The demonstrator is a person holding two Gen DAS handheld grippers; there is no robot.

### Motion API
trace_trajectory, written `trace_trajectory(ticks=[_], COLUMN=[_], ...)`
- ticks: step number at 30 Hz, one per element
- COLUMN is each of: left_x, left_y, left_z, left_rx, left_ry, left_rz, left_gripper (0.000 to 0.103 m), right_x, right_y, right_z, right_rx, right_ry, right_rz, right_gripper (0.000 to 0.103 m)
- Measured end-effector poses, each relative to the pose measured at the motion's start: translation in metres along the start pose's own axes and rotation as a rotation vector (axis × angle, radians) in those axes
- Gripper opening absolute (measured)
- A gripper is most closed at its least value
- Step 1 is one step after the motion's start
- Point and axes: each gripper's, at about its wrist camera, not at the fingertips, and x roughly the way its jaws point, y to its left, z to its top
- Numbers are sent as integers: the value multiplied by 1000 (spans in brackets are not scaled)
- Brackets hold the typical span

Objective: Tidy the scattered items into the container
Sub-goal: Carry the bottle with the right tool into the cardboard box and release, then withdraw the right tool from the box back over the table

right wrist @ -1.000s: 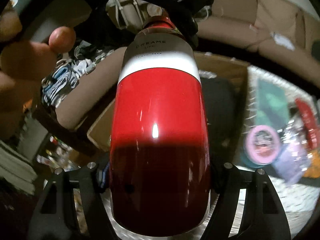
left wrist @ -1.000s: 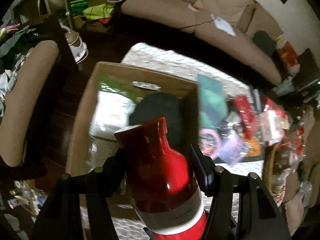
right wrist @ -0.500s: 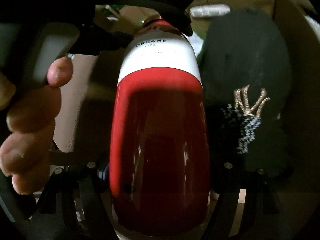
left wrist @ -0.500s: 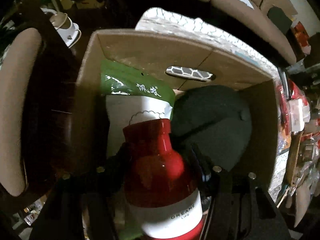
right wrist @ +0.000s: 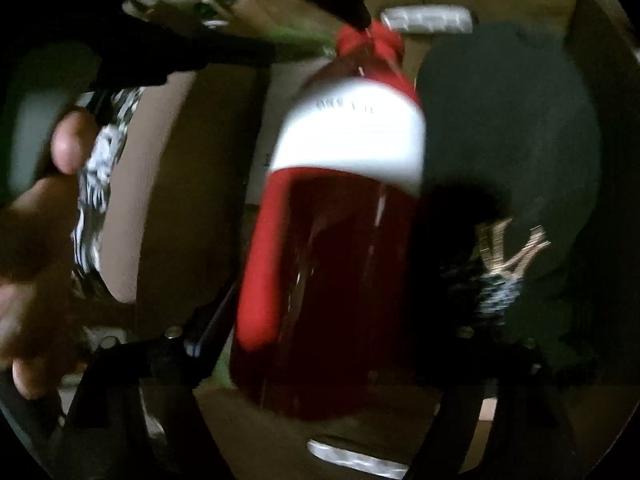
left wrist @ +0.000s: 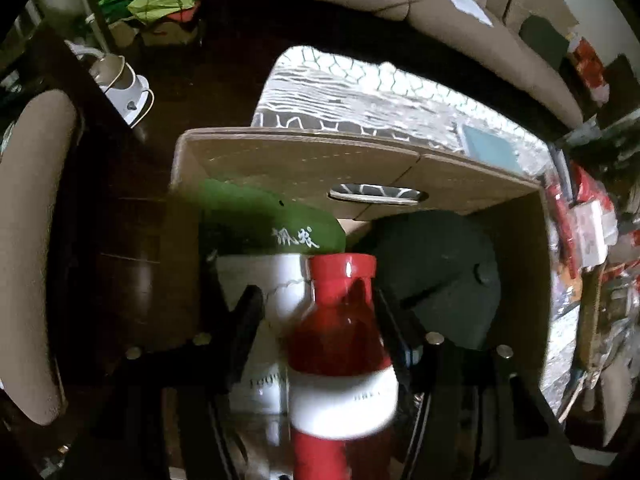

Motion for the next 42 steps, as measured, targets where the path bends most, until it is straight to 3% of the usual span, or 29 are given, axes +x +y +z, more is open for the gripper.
trace_trajectory(ticks=[7,10,12,18,29,35,38,42], left_x=[-10,-23,-29,-36,-58,-69,-75,-75], left_y=[13,14,11,-8,-43,-57,-61,-62], left_z=[-44,-68,-85,-131,-192,-215,-227,-235], left_rx=[-5,-18,-24,-60,-81,-67,-71,-69], left_ry=[13,-24,-52,-117,-290,-336,-360,-364], left_rz=[23,42,25,24,197,225,227,243], left_gripper=[60,60,65,69,69,70,79,80], right_x=[-61,-93,-107,-142,-160,-158,-153,-150], right_y=[-34,-56,-70,-80,-39,-27,-26,-26], right_z=[-36,-59,-75,-103,-118,-122,-124,-127], right_rx=[-31,-56,-67,-112,-274,-303,-308,-310], right_ry=[-49,-111,-139,-189,-309,-334,-337,-343], right_rz=[26,-25,-30,14,-75,-87,-103,-120], right_gripper=[82,82,82,84,83,83,83,83])
